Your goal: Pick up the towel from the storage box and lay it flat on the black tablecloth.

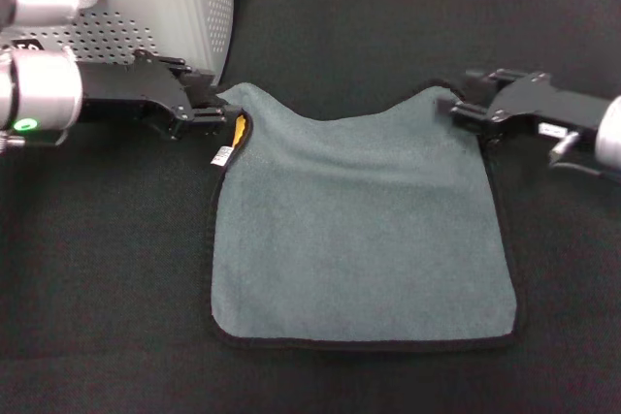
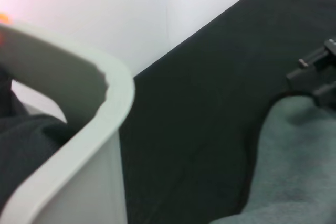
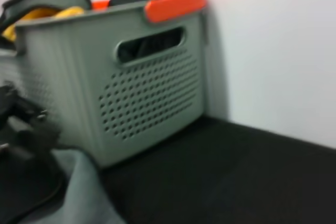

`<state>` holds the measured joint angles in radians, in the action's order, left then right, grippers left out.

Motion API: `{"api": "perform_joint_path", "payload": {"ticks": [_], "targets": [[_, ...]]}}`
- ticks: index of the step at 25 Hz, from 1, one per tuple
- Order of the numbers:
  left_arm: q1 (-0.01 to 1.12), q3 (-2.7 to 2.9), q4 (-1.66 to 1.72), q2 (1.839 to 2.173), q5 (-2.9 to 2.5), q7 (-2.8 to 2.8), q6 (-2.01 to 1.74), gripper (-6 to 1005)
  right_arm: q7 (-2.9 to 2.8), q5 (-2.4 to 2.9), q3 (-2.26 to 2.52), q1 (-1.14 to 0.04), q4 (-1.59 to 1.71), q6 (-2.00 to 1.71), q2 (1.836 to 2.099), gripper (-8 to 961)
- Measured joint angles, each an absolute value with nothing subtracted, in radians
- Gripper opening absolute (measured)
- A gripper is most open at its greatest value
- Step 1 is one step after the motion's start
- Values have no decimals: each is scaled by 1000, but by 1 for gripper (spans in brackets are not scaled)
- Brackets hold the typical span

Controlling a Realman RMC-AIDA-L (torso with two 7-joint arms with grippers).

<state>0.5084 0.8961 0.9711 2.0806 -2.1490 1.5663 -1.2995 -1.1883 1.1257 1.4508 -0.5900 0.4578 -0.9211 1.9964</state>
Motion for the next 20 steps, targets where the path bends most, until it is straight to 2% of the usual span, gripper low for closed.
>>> {"api": "perform_joint_path", "payload": {"ticks": [8,11,17,20], "targets": [[414,894,1095,2067,-1947,1536,-1562,597,-1189,1128,1341,-375,722,-1138,1990,678],[373,894,1115,2057,-1811,1477,-1693,597,-1180,1129,1288,-314,763,-1366,1993,796],[323,898,1111,2061,-1672,1349,-1920,597,-1191,1170,1282,-289,728,-1664,1993,852],[308,911,1095,2070,-1674,1288,-1971,597,-1204,1223,1284,-301,695,-1751,2004,879]]}}
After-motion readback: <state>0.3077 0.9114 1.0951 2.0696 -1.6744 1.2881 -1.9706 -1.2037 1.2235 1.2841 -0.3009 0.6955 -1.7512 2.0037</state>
